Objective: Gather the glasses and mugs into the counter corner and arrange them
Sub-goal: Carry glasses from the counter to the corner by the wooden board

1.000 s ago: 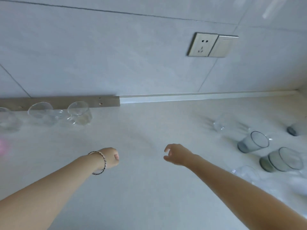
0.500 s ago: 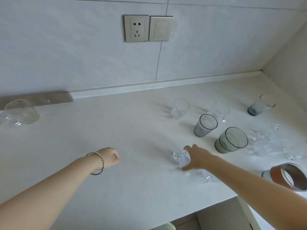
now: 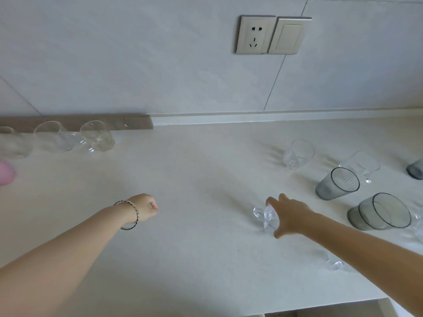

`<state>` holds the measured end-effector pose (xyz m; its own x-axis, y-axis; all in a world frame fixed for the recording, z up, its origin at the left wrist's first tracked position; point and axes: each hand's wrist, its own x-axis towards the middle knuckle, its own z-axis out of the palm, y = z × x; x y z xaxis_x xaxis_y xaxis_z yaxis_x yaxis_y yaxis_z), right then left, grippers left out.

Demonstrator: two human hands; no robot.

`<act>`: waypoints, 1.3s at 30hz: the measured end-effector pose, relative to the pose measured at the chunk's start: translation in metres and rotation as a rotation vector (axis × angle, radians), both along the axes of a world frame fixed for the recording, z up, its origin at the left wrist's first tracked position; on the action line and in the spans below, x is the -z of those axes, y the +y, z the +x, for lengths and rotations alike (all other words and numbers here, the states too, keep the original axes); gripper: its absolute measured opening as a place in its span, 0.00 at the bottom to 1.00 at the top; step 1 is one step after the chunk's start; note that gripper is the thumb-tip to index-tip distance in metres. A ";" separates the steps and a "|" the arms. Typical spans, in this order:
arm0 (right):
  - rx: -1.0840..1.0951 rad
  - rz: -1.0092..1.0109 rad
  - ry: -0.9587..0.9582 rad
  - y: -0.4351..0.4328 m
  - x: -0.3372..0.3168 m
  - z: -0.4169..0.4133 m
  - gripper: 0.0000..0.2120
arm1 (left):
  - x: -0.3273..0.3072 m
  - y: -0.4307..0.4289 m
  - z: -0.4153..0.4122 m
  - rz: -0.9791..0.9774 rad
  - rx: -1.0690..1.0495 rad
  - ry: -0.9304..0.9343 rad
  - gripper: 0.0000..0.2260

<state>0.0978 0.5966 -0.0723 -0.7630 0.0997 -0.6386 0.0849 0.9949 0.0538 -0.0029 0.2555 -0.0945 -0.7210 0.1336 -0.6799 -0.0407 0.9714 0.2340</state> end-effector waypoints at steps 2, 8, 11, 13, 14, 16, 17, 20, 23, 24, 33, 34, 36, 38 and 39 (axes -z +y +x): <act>-0.008 -0.036 0.056 -0.035 0.000 -0.022 0.37 | -0.002 -0.027 -0.007 0.005 -0.029 0.003 0.12; 0.041 -0.207 0.143 -0.158 -0.003 -0.108 0.36 | -0.006 -0.122 -0.043 -0.020 -0.073 -0.030 0.12; 0.025 -0.229 0.173 -0.219 -0.005 -0.162 0.37 | -0.008 -0.168 -0.068 -0.032 -0.083 -0.016 0.12; 0.021 -0.227 0.207 -0.256 -0.007 -0.197 0.38 | -0.008 -0.193 -0.082 -0.043 -0.079 -0.019 0.11; 0.024 -0.225 0.221 -0.273 -0.007 -0.214 0.38 | -0.008 -0.205 -0.088 -0.048 -0.074 -0.020 0.09; 0.032 -0.213 0.239 -0.304 -0.007 -0.246 0.38 | -0.005 -0.226 -0.101 -0.044 -0.068 -0.010 0.05; 0.038 -0.201 0.241 -0.314 -0.005 -0.257 0.38 | -0.004 -0.231 -0.105 -0.041 -0.070 -0.007 0.04; 0.069 -0.170 0.236 -0.340 0.004 -0.288 0.38 | 0.000 -0.243 -0.119 -0.008 -0.065 -0.019 0.08; 0.123 -0.143 0.242 -0.353 0.014 -0.309 0.36 | 0.004 -0.248 -0.129 0.019 -0.065 -0.025 0.09; 0.145 -0.137 0.246 -0.355 0.017 -0.313 0.36 | 0.006 -0.249 -0.130 0.026 -0.069 -0.026 0.09; 0.239 -0.268 0.307 -0.335 0.021 -0.280 0.35 | 0.014 -0.236 -0.124 0.048 -0.028 -0.050 0.10; 0.212 -0.254 0.280 -0.328 0.021 -0.268 0.35 | 0.013 -0.231 -0.121 0.044 -0.010 -0.044 0.07; 0.166 -0.221 0.189 -0.311 0.023 -0.240 0.31 | 0.009 -0.216 -0.115 0.033 0.015 -0.030 0.05; 0.156 -0.198 0.112 -0.288 0.025 -0.212 0.25 | 0.004 -0.196 -0.109 0.028 0.038 -0.025 0.09; 0.158 -0.191 0.084 -0.274 0.026 -0.199 0.24 | 0.000 -0.184 -0.105 0.025 0.052 -0.021 0.11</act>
